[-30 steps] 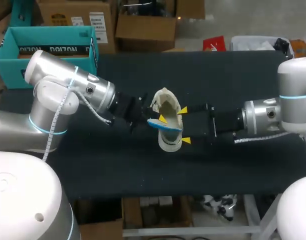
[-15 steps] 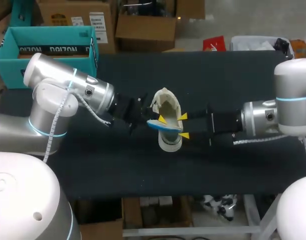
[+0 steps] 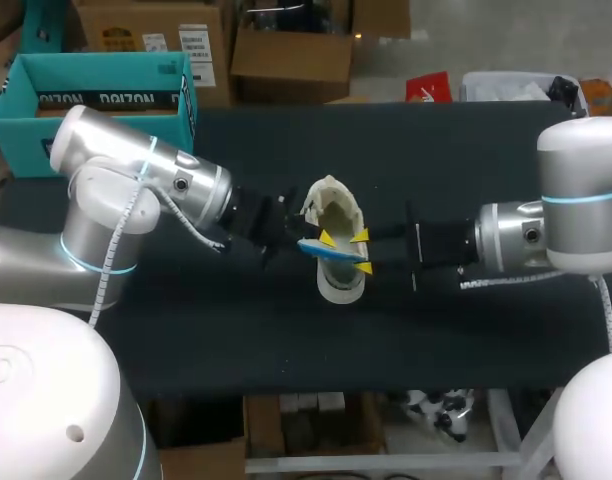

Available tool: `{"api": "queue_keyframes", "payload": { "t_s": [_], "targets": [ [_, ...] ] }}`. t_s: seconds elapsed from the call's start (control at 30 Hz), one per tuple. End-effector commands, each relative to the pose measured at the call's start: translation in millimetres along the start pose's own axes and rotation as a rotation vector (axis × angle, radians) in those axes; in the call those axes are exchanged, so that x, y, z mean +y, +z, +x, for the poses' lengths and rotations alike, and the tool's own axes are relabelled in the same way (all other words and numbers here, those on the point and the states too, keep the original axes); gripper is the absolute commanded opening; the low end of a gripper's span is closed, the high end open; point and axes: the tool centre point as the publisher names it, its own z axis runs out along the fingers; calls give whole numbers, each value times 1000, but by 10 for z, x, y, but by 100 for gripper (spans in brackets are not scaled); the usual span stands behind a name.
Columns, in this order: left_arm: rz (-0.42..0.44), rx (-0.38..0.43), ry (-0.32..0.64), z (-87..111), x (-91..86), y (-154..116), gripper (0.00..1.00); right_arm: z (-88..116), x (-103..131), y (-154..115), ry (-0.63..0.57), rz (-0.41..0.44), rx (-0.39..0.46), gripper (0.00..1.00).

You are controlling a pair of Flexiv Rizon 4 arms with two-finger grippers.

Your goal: Open the shoe tongue, take the insole out of the shoe, put the insole back into the shoe, and pack the shoe into the shoebox

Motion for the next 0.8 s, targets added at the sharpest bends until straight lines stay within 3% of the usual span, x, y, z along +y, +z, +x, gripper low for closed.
{"api": "queue_keyframes", "payload": {
  "t_s": [0.03, 0.37, 0.8],
  "targets": [
    [2, 1, -1, -4, 40, 47, 0, 19, 32, 19, -10, -8, -5, 0],
    [1, 8, -2, -94, 172, 47, 0, 14, 173, 87, -50, -46, -14, 0],
    [-4, 71, -45, -193, 472, 161, 0, -15, 432, 217, -49, -67, -12, 0]
  ]
}}
